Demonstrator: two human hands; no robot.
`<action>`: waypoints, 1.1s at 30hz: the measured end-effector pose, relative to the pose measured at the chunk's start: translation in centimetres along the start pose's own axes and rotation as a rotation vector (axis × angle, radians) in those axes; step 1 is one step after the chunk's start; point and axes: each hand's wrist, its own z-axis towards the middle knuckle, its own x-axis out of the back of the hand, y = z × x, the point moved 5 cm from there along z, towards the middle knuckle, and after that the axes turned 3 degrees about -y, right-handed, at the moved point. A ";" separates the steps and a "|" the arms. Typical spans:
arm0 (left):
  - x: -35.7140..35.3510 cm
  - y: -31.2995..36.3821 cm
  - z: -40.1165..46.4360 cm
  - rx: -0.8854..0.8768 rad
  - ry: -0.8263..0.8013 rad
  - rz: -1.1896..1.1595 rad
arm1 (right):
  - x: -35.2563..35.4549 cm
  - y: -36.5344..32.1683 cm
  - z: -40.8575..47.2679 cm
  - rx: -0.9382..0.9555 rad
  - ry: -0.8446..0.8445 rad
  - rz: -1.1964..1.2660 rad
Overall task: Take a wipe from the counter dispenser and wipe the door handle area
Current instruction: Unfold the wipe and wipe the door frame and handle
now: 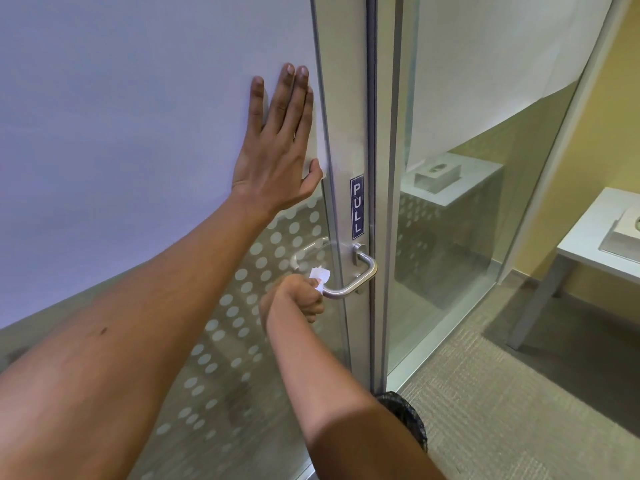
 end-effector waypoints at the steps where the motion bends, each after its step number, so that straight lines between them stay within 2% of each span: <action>1: 0.0 0.0 0.0 0.000 0.002 0.008 | 0.4 0.0 0.3 0.010 -0.037 -0.012; 5: 0.0 0.0 0.1 0.003 -0.005 -0.025 | 1.0 0.5 0.6 0.045 -0.075 -0.103; 10: 0.0 -0.1 0.0 0.008 -0.004 -0.033 | 3.1 4.0 3.5 0.135 -0.257 -0.301; 13: 0.0 -0.2 0.0 0.010 -0.013 -0.051 | 5.8 8.0 7.1 0.127 -0.370 -0.280; 16: -0.1 -0.2 0.0 0.009 -0.023 -0.060 | 10.1 9.7 10.1 0.086 -0.413 -0.224; 21: 0.2 -0.2 -0.2 0.026 -0.076 -0.107 | 14.4 7.3 12.9 0.110 -0.511 -0.190; 28: -0.1 4.1 -5.1 0.077 -0.202 -0.177 | 13.9 3.7 13.6 0.165 -0.706 -0.265; 33: -0.4 8.2 -9.6 0.158 -0.360 -0.144 | 13.4 2.5 15.2 0.167 -0.825 -0.367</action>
